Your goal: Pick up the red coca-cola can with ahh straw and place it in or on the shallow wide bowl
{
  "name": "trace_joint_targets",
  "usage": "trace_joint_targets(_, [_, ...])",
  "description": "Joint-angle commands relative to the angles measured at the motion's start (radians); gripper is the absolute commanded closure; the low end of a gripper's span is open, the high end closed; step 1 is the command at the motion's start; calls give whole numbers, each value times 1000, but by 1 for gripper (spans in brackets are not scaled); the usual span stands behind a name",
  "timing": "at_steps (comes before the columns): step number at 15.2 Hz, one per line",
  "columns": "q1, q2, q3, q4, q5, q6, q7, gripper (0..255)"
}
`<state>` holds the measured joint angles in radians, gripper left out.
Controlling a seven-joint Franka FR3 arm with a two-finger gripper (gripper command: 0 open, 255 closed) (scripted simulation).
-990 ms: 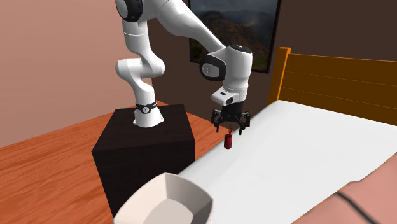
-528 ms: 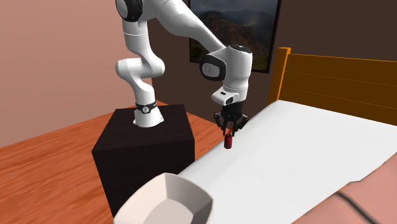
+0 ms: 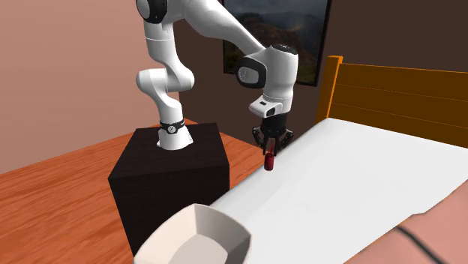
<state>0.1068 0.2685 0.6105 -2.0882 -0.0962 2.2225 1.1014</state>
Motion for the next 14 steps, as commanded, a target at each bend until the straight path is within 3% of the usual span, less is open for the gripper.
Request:
trace_joint_targets(1, [-3, -17, 6, 10, 13, -24, -6, 255])
trace_joint_targets(14, [-26, -119, 26, 83, 84, -181, -46, 255])
